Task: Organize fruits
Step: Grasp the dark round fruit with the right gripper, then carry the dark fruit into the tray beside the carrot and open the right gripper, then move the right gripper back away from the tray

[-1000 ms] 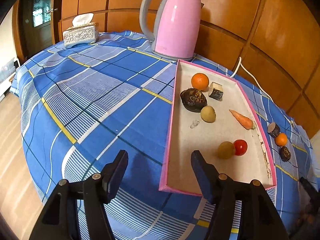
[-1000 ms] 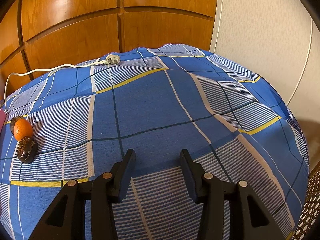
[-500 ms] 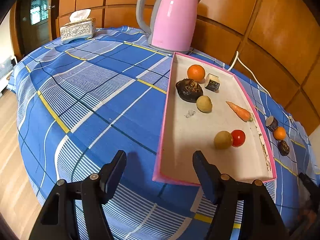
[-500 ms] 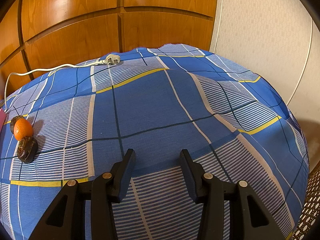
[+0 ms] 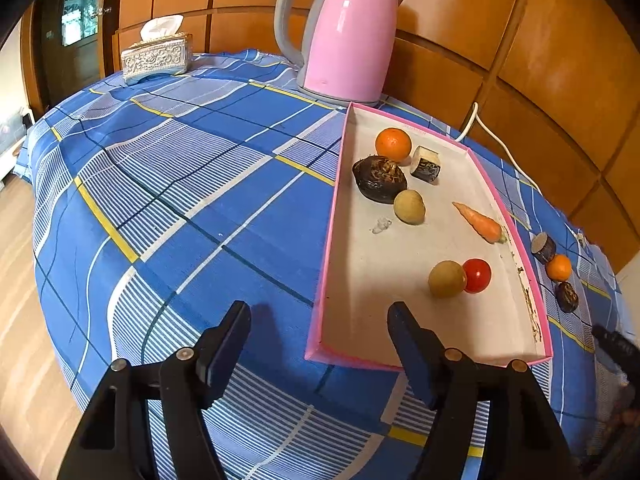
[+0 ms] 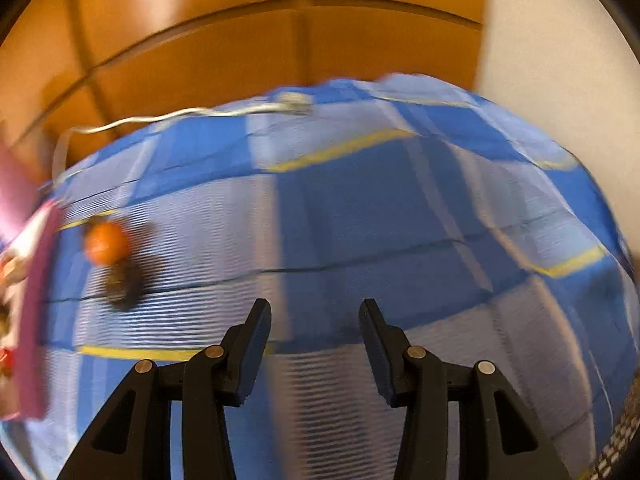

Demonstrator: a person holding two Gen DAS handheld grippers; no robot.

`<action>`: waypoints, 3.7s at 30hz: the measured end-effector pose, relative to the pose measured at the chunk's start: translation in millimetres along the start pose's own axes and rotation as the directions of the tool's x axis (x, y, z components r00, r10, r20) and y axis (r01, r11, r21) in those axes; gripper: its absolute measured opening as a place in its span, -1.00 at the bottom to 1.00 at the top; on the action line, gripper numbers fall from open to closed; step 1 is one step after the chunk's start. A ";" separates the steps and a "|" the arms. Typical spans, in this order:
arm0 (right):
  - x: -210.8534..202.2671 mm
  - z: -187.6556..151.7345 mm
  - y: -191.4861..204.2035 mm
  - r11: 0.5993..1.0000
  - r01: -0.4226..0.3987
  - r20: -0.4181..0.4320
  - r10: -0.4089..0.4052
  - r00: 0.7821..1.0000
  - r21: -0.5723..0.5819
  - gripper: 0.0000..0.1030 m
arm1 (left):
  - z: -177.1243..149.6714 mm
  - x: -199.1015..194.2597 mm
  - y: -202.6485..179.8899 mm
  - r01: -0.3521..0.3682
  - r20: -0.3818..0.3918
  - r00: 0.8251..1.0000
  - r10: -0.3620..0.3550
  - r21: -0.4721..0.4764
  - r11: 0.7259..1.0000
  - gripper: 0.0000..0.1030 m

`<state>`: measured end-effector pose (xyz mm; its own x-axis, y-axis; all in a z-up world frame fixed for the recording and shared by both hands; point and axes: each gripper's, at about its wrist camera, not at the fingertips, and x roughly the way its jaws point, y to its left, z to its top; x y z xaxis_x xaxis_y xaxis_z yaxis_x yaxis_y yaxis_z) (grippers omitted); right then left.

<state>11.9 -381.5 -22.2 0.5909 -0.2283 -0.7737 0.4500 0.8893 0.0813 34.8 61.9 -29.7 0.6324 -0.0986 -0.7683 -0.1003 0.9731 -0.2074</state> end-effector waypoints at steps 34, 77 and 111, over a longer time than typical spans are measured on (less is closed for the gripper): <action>37.1 8.9 116.5 0.903 -0.184 -0.038 0.184 0.982 -0.389 -0.07 | -1.6 -1.8 3.6 -0.012 0.004 1.000 0.012 -0.007 1.000 0.40; -27.2 -6.7 272.2 0.651 -0.489 -0.194 0.473 0.859 -0.581 -0.07 | -1.6 -4.8 14.5 -0.019 0.016 1.000 0.019 -0.039 0.999 0.48; -38.5 -29.1 206.1 0.770 -0.435 -0.094 0.446 0.890 -0.467 0.08 | -3.2 -6.3 10.1 -0.021 0.021 1.000 0.021 -0.024 0.999 0.50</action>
<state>62.4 -178.0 6.1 0.6635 0.2307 -0.7117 -0.2230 0.9690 0.1062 27.3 71.7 -28.9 0.6459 -0.0734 -0.7598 -0.1318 0.9697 -0.2057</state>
